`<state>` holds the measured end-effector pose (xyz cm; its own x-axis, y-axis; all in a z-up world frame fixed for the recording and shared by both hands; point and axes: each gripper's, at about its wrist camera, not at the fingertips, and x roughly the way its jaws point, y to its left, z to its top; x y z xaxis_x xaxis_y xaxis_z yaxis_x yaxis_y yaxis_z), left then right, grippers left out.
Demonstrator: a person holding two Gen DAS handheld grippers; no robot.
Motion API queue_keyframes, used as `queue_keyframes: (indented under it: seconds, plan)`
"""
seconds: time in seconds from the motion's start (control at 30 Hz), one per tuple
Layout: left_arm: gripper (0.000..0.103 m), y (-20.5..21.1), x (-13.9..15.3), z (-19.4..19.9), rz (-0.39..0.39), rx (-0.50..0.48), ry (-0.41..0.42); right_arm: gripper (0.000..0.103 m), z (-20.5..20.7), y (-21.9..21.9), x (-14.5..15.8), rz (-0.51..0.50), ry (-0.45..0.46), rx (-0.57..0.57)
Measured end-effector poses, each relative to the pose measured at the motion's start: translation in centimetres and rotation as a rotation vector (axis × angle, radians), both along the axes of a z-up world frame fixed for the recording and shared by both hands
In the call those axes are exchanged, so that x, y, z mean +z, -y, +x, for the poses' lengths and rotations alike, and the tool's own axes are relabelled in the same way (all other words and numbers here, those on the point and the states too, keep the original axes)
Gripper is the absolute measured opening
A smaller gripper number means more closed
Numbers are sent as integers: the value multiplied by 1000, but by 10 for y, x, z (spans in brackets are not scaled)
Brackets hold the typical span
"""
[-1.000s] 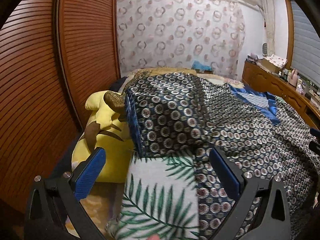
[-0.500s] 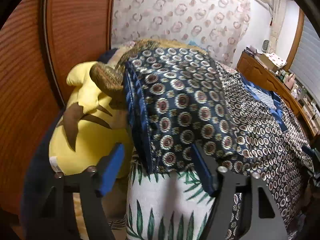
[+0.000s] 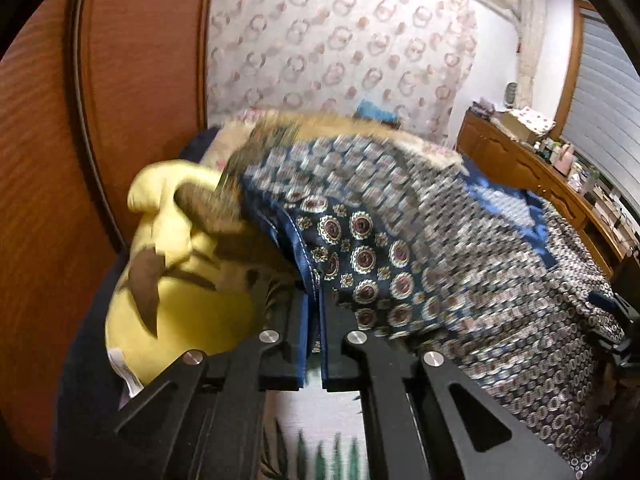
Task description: Fold small clothes
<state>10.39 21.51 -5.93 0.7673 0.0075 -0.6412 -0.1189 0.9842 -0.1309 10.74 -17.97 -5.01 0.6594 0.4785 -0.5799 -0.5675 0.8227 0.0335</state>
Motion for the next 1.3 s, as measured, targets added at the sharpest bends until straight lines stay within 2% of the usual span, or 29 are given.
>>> queue_keyframes:
  seconds: [0.13,0.3,0.4,0.53,0.6,0.67,0.73,0.8,0.87,1.27,1.3]
  plan:
    - [5,25,32,7,37,-66,55,102,-1,-1,0,-6,6,-2]
    - [5,69,61,42,81,-175,83,102,-4,-3,0,-12,9,-4]
    - [5,104,65,54,87,-261,74,102,-4,-2,0,-8,10,-7]
    - [5,141,58,52,90,-361,34,102,-5,-1,0,-2,13,-8]
    - [8,149,46,46,131,-358,-1,102,-6,0,0,1,13,-7]
    - [19,150,38,41,149,-355,-19,102,-6,1,-1,2,12,-7]
    - [23,144,32,33,149,-346,-27,102,-6,1,-1,2,12,-7]
    - [36,138,27,27,147,-328,-33,102,-6,1,-1,3,13,-8]
    - [44,128,21,21,145,-309,-35,102,-6,1,0,4,13,-9]
    - [45,79,-40,26,111,-193,-169,102,-6,-1,1,-10,5,5]
    - [56,79,-43,25,107,-193,-165,102,-6,-2,2,-14,3,11]
